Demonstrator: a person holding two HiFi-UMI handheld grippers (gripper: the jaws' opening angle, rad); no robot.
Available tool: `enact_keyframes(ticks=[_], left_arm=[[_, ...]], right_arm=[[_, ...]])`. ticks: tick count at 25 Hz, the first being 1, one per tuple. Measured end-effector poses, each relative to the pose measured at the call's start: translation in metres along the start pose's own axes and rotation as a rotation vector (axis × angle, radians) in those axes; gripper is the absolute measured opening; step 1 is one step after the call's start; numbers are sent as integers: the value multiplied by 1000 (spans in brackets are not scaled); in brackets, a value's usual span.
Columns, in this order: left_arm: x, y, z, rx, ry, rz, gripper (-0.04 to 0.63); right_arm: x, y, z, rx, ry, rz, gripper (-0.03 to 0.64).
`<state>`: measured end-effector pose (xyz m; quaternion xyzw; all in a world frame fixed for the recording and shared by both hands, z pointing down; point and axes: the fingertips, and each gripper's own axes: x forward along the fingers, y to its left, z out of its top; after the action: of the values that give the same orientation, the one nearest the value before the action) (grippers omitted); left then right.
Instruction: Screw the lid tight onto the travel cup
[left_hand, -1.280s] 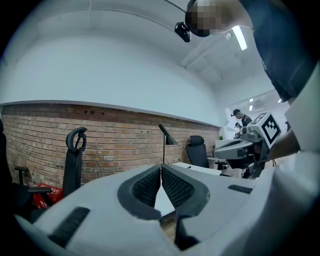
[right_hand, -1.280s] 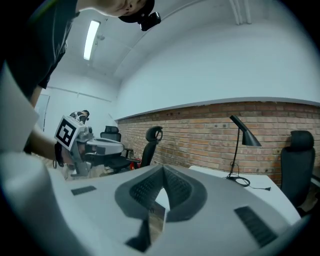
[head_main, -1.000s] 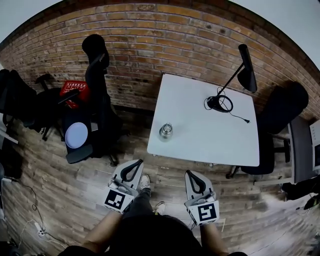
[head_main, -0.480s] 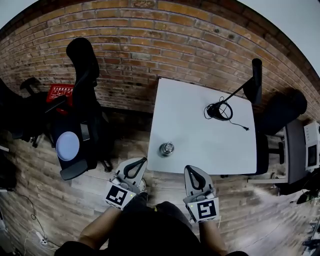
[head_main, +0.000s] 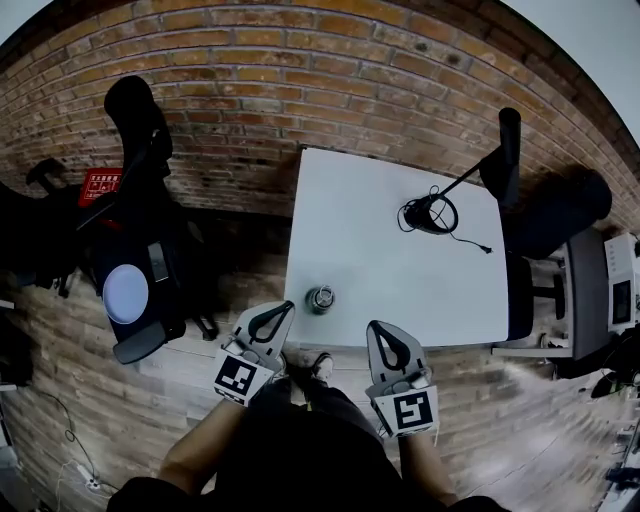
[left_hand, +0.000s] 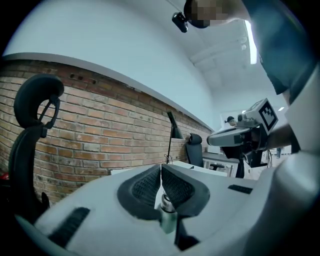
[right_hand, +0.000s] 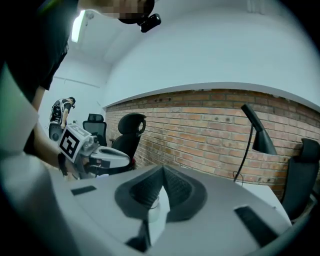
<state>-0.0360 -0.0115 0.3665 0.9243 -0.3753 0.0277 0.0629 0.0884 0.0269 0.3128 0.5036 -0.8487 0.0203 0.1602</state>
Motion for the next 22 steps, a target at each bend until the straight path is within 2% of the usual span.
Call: enact_keyframes(ticks=[7, 12, 15, 16, 18, 22], left_arm=[[-8, -1, -19, 31, 45, 29, 26], [5, -11, -38, -62, 98, 9, 28], [11, -11, -62, -40, 116, -20, 31], [13, -10, -71, -15, 120, -33, 47], [19, -8, -86, -10, 130, -43, 134], [33, -8, -109, -69, 140, -65, 170]], right_arm=[[16, -7, 1, -20, -33, 74, 12], [31, -3, -21, -14, -1, 139, 14], [44, 1, -35, -19, 19, 175, 15], [49, 2, -40, -20, 25, 187, 15], [57, 4, -52, -27, 40, 211, 26], [72, 11, -73, -18, 51, 267, 105]])
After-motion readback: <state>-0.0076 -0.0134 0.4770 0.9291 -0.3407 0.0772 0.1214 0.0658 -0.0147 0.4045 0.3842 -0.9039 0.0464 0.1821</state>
